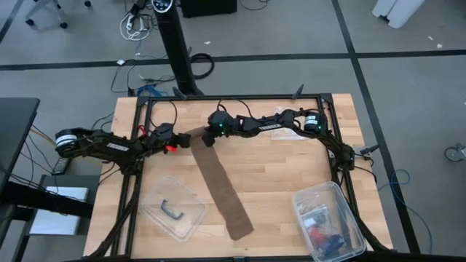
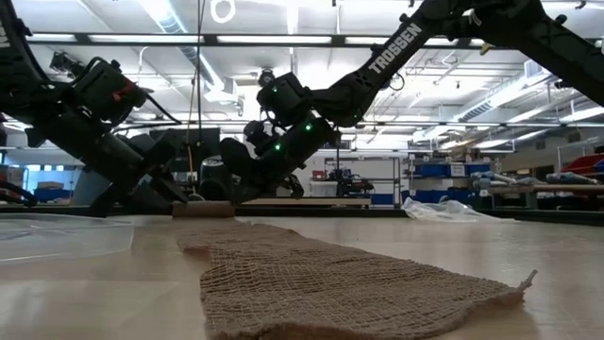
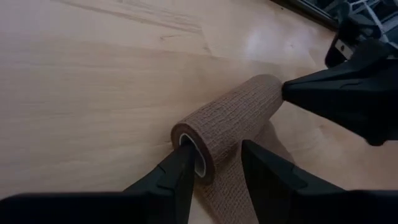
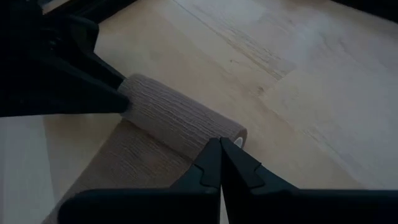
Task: Roll bandage
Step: Roll the brown bandage
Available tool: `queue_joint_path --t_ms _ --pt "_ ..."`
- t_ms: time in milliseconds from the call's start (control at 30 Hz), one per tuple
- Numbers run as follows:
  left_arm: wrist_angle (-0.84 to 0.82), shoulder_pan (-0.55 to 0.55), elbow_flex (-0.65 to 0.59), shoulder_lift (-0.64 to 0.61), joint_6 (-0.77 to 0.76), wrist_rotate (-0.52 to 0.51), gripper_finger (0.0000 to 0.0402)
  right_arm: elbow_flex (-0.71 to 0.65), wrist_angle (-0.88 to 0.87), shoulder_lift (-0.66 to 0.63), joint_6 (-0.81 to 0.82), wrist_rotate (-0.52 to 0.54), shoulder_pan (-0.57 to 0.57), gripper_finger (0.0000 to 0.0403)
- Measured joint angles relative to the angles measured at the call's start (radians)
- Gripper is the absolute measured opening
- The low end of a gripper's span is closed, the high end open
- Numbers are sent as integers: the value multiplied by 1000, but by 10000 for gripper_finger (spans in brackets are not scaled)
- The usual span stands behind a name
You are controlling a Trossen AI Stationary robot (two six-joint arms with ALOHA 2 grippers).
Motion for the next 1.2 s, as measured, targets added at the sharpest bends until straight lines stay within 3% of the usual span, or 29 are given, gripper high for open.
queue_joint_path --t_ms 333,600,833,1000,1200 --pt "-2 -1 0 0 71 21 126 0 -1 -1 3 -30 0 0" --pt "16 -1 1 1 198 16 12 0 -5 0 -6 -57 1 0" --pt "72 -2 1 1 267 18 3 0 -16 -3 -31 -79 2 4" --pt "101 -4 1 1 326 28 1 0 -46 -24 -43 -149 3 14" --pt "146 -11 1 1 405 42 1 0 -198 -111 -138 -197 22 32"
